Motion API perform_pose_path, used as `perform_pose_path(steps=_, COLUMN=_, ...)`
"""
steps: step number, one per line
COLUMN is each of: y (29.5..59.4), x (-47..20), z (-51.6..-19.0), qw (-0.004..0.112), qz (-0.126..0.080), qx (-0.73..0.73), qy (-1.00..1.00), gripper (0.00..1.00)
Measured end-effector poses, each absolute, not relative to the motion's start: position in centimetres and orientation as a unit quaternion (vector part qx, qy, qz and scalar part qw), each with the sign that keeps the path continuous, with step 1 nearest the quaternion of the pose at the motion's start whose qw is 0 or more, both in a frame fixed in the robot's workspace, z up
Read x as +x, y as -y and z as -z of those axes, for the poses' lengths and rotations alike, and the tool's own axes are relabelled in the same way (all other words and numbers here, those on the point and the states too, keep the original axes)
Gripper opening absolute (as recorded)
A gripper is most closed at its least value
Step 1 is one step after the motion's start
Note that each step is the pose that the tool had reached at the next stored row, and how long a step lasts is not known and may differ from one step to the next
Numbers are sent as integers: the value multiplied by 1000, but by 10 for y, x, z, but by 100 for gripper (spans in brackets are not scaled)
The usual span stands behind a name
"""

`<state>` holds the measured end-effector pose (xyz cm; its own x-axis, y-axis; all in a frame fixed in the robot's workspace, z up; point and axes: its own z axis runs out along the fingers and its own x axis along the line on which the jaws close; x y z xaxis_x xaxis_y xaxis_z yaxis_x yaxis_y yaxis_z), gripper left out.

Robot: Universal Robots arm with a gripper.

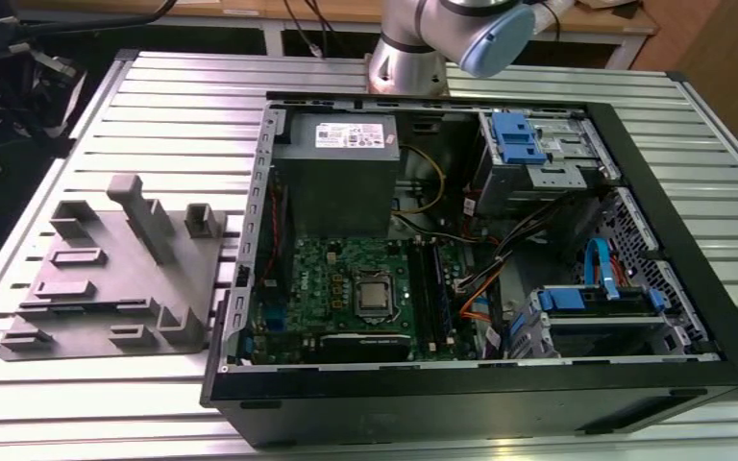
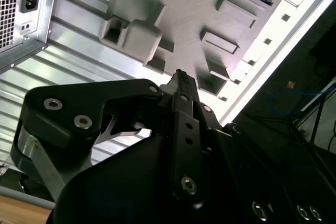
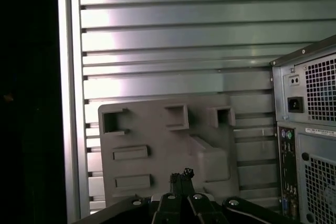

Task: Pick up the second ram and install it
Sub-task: 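Reach for the second ram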

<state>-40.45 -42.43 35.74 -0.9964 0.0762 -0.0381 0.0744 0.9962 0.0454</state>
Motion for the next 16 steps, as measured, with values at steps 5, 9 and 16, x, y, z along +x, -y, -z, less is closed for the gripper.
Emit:
perform_pose_path(steps=5, y=429, x=-409, z=-352, qw=20, qz=-22, qx=38, qy=-999, gripper=7)
perform_pose_path(steps=9, y=433, x=-411, z=-346, qw=20, qz=-22, qx=38, qy=-999, gripper=7)
perform_pose_path(steps=16, y=439, x=-414, z=-335, qw=20, qz=-22, qx=38, qy=-999, gripper=7)
